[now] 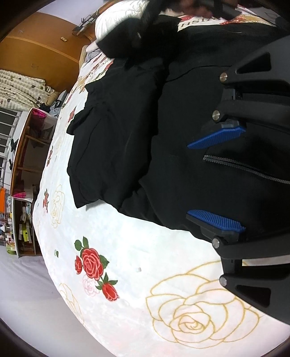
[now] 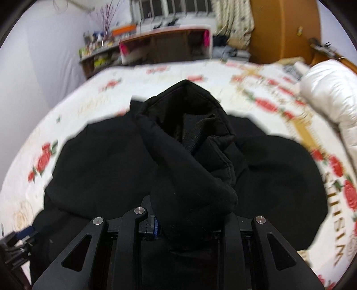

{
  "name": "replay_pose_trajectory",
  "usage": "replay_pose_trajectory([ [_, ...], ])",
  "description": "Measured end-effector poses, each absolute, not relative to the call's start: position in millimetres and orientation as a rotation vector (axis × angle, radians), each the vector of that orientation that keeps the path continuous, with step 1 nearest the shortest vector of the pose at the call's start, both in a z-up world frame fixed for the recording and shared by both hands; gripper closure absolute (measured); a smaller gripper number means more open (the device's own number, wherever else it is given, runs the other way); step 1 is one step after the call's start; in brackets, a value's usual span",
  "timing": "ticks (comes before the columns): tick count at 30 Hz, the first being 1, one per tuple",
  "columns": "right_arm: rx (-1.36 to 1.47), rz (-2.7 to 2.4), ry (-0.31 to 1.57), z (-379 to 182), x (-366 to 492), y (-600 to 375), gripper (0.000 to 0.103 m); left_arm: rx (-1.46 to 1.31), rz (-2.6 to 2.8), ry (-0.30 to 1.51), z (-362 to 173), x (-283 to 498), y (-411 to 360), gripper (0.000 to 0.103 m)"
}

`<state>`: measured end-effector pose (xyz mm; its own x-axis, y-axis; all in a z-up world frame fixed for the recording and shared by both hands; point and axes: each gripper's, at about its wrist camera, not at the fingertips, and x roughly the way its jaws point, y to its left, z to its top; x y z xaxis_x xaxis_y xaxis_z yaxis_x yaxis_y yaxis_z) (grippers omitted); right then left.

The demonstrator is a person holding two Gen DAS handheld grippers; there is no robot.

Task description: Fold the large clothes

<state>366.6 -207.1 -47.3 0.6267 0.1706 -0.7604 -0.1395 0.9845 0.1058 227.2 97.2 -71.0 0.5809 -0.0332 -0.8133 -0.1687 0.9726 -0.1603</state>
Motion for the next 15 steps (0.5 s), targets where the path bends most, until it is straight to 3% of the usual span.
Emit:
replay_pose_trajectory([
  [3,0.03,0.187,0.95,-82.2,375.3,-194.6,0.075,-0.215,0.066,0.943,-72.1,228.1,97.2,0.044],
  [9,-0.001,0.214,0.944,-74.6,372.6,-189.1,0.067,-0.229,0.039,0.923,-69.0,234.9,100.6,0.044],
  [13,0.046,0.282,0.923,-45.8,372.4,-178.7,0.036,-0.256,0.032,0.904,-63.8,236.9,104.2,0.044],
  [15,0.034,0.336,0.89,-28.8,369.0,-169.1,0.035,-0.272,0.026,0.892,-59.4,236.9,105.2,0.044],
])
